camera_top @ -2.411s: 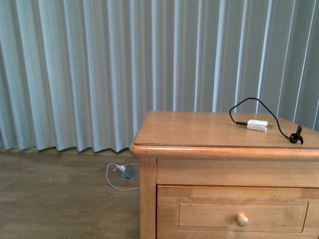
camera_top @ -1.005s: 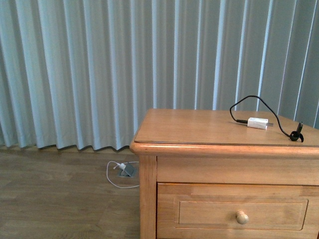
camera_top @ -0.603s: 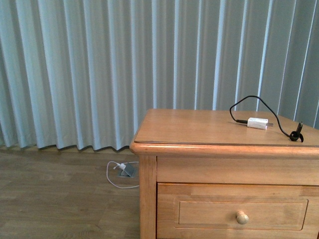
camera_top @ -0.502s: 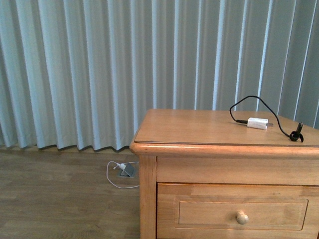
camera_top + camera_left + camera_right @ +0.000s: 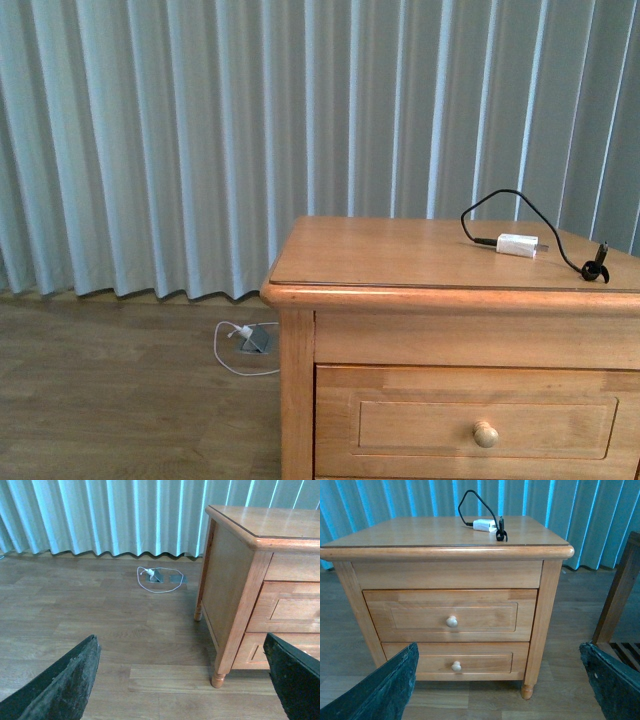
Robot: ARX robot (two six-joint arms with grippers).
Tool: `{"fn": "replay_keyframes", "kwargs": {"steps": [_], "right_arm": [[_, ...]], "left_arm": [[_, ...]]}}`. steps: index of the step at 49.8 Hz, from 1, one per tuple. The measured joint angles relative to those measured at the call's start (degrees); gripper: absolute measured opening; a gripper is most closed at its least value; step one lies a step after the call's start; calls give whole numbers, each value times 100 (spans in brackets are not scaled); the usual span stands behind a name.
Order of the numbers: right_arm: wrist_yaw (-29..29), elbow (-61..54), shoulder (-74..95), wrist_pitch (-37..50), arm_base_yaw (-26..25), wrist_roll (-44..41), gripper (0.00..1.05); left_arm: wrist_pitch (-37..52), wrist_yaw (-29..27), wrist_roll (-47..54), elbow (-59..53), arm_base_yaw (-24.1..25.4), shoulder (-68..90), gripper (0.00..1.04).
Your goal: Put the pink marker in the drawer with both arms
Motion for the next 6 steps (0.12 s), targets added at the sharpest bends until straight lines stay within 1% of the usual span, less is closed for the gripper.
{"fn": "replay_keyframes", "kwargs": {"steps": [6], "right_arm": [[0,0,0,0,0,0,96]], "left_arm": [[0,0,0,0,0,0,99]]}}
